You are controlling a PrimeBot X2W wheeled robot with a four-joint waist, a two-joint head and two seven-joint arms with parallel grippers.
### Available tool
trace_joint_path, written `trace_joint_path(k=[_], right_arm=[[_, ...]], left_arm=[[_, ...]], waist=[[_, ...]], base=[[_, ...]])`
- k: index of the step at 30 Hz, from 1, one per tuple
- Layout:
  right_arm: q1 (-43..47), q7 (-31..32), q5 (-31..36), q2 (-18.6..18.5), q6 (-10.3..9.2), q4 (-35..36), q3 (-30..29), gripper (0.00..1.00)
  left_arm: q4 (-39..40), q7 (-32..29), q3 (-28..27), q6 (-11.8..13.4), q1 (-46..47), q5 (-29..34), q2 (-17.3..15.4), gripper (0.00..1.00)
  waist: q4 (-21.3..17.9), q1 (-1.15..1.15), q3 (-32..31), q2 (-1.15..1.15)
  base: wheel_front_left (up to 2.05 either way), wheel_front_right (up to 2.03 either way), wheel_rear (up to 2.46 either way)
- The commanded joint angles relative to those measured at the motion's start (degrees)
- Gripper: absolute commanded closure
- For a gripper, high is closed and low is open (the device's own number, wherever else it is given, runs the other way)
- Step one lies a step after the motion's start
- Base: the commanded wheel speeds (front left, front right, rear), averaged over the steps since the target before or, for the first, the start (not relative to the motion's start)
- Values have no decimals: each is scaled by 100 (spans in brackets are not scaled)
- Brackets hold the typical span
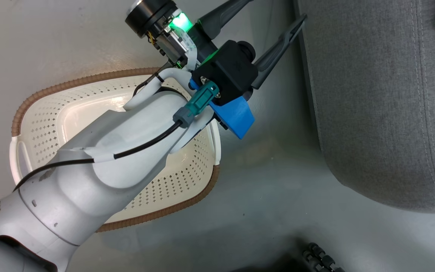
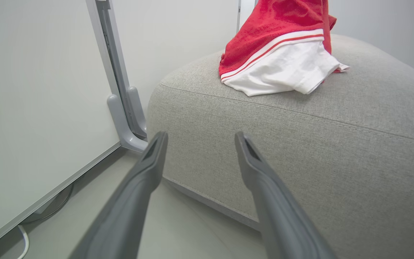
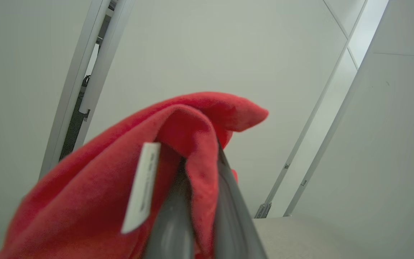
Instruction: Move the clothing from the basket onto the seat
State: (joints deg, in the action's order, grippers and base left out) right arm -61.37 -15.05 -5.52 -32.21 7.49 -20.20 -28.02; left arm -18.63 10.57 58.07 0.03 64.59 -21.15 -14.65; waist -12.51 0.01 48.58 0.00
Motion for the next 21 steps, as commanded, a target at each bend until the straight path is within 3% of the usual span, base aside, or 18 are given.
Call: trace_joint_path(k=[1, 8, 17, 18, 19, 21], right_arm=[[129, -19, 46, 124, 1, -102, -18, 100], [580, -19, 174, 743, 1, -609, -8, 100], [807, -19, 267, 957, 1, -955, 9, 98], [830, -19, 277, 973, 1, -941, 4, 55], [875, -19, 292, 990, 1, -898, 2, 0], [1017, -20, 314, 1041, 1, -789, -14, 0]], left_arm=[[56, -27, -24, 40, 94, 6, -34, 0], [199, -19, 13, 66, 175, 19, -5, 0], [187, 75, 17, 124, 75, -40, -38, 0], [169, 89, 10, 141, 49, -50, -26, 0], [150, 120, 8, 150, 15, -56, -10, 0], [110, 182, -12, 174, -41, -104, 17, 0]], waist=[[-8, -1, 26, 0], [61, -1, 94, 0], [125, -1, 29, 0], [122, -1, -16, 0], [120, -1, -74, 0], [110, -1, -208, 0]], base=[[0, 0, 0], [0, 0, 0], [0, 0, 0], [0, 0, 0], [0, 0, 0], [0, 0, 0]])
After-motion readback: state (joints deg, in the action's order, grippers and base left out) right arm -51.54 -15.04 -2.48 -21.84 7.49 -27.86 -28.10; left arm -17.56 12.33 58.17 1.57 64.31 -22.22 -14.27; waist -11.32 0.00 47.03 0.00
